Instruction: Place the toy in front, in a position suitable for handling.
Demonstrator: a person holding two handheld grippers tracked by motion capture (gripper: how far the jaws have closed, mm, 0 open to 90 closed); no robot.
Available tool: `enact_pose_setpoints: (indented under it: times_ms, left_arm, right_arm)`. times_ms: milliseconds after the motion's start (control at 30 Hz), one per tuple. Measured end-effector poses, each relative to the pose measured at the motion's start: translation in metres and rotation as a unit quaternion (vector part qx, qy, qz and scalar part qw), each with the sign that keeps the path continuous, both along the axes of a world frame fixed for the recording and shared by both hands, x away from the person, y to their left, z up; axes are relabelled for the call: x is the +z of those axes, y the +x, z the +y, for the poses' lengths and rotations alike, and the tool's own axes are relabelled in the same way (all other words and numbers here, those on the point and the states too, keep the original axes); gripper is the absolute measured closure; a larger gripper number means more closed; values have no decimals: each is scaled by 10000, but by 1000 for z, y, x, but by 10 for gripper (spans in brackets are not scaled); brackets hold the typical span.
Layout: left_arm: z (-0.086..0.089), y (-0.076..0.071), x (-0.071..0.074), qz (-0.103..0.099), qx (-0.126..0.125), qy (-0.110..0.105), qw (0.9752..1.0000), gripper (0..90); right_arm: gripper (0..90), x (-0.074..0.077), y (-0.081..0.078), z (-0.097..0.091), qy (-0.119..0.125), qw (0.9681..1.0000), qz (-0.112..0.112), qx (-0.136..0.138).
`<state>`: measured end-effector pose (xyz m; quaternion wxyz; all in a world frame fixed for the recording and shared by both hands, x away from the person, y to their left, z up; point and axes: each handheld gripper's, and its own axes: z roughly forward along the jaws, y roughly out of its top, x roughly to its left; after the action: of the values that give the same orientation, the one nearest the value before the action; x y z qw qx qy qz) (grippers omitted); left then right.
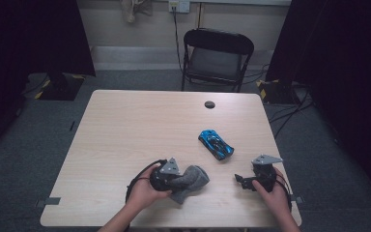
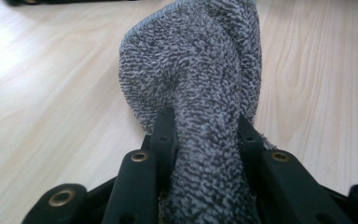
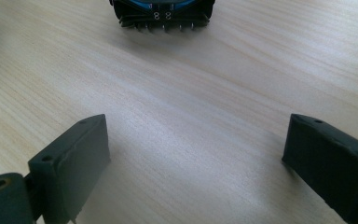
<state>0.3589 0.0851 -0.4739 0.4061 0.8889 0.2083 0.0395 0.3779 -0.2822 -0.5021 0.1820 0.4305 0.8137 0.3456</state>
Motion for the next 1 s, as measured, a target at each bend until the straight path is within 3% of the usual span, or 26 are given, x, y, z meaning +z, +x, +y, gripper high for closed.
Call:
enact_pose_setpoints:
  times_ms: [67,133,533,1000]
  left_arm:
    - [11,1,4,14,51,-67,10000,683]
    - [30,4,8,8,191,10,9998,682]
    - [92,11,14,-28,615,118,9980,680]
    - [144,8,6,-18,1107,102,9938,676]
  right_arm:
    - [62,0,0,0,0,10000,0,0]
    - [62,0,0,0,1,10000,1,-1]
    - [62,0,0,0,1,10000,1,-2]
    - [61,0,0,0,0,10000,1,-1]
